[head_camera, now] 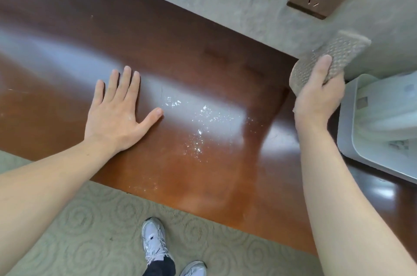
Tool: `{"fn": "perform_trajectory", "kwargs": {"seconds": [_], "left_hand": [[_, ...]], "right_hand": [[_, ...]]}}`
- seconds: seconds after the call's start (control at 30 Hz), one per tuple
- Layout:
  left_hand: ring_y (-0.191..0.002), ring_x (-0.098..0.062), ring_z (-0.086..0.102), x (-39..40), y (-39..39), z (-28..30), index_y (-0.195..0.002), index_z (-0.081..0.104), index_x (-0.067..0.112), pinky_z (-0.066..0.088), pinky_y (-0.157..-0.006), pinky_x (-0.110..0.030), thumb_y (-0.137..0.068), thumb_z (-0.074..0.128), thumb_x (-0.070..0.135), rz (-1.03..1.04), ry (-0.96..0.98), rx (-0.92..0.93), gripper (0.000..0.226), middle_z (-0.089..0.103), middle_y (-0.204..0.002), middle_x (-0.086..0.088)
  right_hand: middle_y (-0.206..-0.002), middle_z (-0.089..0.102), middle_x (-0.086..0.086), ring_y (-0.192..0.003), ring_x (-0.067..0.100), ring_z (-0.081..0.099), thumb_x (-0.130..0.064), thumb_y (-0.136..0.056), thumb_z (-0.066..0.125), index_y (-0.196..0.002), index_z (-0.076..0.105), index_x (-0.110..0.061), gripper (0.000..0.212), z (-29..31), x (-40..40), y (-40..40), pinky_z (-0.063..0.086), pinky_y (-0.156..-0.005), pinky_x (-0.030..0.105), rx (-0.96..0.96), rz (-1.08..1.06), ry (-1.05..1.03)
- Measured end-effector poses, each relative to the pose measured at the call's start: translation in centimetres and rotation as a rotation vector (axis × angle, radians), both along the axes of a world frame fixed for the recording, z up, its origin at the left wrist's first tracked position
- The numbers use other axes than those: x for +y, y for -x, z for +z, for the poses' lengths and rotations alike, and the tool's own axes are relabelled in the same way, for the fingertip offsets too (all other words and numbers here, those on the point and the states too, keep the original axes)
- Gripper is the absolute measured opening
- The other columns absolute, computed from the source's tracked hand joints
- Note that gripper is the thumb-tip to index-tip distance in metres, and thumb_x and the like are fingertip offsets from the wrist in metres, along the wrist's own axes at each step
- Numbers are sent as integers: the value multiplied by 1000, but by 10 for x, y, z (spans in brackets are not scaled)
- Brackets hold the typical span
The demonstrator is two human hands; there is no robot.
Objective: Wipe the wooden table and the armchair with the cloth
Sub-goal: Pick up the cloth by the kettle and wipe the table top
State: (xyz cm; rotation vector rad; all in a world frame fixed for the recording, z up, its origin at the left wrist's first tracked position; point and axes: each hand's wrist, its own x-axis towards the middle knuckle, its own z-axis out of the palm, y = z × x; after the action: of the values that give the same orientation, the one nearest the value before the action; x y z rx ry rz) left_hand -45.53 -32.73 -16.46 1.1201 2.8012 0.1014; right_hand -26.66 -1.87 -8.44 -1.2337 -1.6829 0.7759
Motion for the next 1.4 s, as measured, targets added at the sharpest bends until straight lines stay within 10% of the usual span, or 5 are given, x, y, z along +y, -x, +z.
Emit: {"fn": "perform_trajectory", "kwargs": {"seconds": [0.17, 0.3, 0.5, 0.87, 1.4], "left_hand": [[-156, -30, 3, 0, -1, 5, -161, 12, 12, 7, -125, -51, -89, 10, 79, -4, 14, -8, 98, 8, -170, -9], [-155, -32, 7, 0, 0, 3, -160, 17, 11, 10, -123, -53, -90, 9, 79, -12, 6, 9, 98, 14, -169, -11], [-156, -29, 4, -1, -1, 3, -161, 12, 14, 7, -124, -51, -89, 6, 80, 2, 8, 17, 98, 10, -170, -8], [-156, -30, 3, 0, -3, 8, -162, 12, 13, 8, -125, -52, -90, 5, 78, -4, -22, -12, 97, 9, -170, -9], [-156, -30, 3, 0, -5, 12, -162, 11, 13, 8, -126, -52, -93, 5, 72, 7, -35, -16, 91, 8, -170, -10]], "right_hand": [[-155, 38, 15, -144, 31, 31, -51, -97, 30, -146, 44, -13, 64, -38, -24, 19, 20, -120, 38, -511, 496, 198], [-165, 11, -2, -152, 20, -6, -50, -97, 13, -156, 19, -23, 65, -55, -35, 27, -14, -117, 29, -656, 645, 228], [-166, 9, 0, -152, 21, -5, -38, -103, 9, -157, 11, -15, 59, -61, -30, 33, -11, -120, 35, -778, 609, 185], [-165, -7, -9, -149, 16, -21, -51, -101, 22, -155, 8, -39, 58, -53, -65, 37, -12, -121, 43, -504, 501, 544], [-131, -34, -29, -124, -5, -34, -59, -85, 5, -139, -18, -38, 63, -67, -164, 31, -31, -107, 27, -663, 509, 461]]}}
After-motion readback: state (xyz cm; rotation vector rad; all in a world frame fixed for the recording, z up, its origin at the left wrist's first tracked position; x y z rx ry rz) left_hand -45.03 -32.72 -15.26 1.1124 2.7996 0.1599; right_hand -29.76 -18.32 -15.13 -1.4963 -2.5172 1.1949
